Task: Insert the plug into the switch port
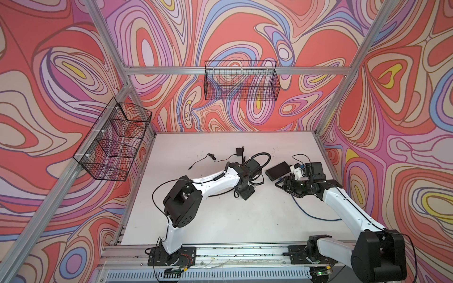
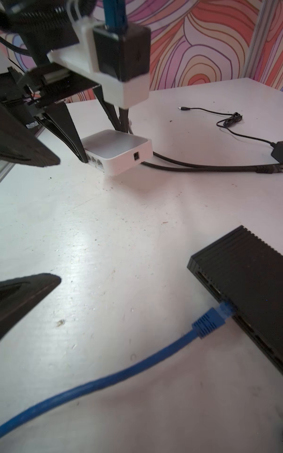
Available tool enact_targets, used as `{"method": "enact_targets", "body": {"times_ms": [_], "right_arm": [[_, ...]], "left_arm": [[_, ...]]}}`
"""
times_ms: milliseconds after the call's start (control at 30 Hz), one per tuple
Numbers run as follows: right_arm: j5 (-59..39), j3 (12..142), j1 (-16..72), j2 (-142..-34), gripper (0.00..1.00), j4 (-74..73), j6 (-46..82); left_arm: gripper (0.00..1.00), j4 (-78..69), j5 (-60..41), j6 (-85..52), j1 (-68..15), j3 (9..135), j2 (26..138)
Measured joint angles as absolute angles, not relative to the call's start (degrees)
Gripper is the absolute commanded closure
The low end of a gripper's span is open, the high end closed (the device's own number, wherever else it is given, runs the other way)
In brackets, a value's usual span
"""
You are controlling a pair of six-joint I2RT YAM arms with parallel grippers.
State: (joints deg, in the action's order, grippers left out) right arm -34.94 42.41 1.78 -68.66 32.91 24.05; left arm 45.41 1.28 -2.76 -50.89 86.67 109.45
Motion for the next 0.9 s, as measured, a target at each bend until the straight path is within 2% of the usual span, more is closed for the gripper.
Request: {"method": "enact_targets", "body": {"times_ms": [400, 900], "right_arm": [[-48.3, 44.4, 2.0, -75.5, 0.29, 24.3, 28.7], [-49.8, 48.3, 9.0, -83.5, 0.32, 21.2, 29.6]], "left_arm": [[0.54, 43.4, 1.2, -2.7, -53.5, 85.4, 106.9], [0.55, 42.2, 1.6, -2.7, -54.1, 85.2, 106.9]]}}
